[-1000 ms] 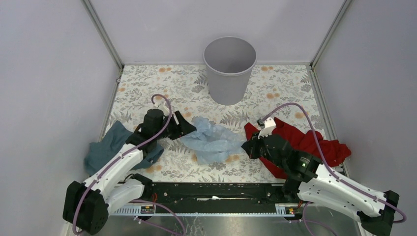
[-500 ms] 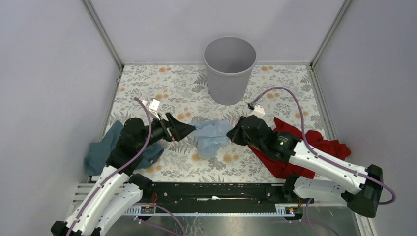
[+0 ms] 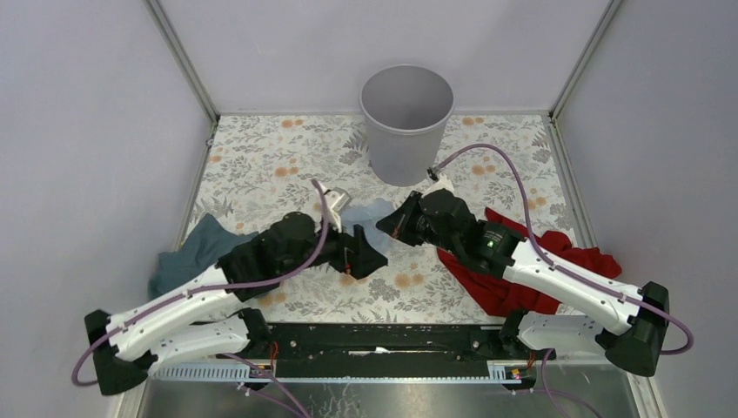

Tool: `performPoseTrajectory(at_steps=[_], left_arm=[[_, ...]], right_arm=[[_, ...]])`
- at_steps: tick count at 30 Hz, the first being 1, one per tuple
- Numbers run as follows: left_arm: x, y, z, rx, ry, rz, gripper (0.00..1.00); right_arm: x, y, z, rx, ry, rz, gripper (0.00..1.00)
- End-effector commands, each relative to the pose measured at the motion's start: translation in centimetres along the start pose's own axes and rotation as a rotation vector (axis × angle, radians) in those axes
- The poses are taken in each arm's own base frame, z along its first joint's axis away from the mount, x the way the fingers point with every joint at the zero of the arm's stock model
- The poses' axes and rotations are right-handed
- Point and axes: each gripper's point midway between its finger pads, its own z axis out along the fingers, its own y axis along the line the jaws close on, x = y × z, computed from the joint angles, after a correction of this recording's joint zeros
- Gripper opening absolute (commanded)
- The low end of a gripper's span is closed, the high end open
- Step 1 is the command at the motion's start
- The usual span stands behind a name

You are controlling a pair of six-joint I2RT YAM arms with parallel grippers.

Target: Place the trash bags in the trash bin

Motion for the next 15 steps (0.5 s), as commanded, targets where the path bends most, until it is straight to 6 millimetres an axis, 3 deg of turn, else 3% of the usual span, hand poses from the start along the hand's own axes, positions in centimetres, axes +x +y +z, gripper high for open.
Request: performPoseTrajectory(at_steps=[1,7,10,15], left_arm=[[-3.7,1.1,-0.4,-0.252,-0.090,0.205,0.85],[-5.5,0.4,-1.6,-0.389,-0.138,0.311,0.75],[-6.2,0.3,-2.1,-0.397,-0.154,0.334,0.81],[-6.2,2.1,-2.2,-0.513,-0.137,0.356,0.91]], right_arm=[[-1.6,3.1,-0.4,-0.065,-0.040,0.032,0.00],[-1.8,3.5,-0.2,-0.046,-0.034,0.019,0.01],[-2.0,3.7,-0.2,-0.045,-0.042,0.013,0.01],[-2.5,4.0,-0.5,-0.058,-0.062,0.013,0.02]])
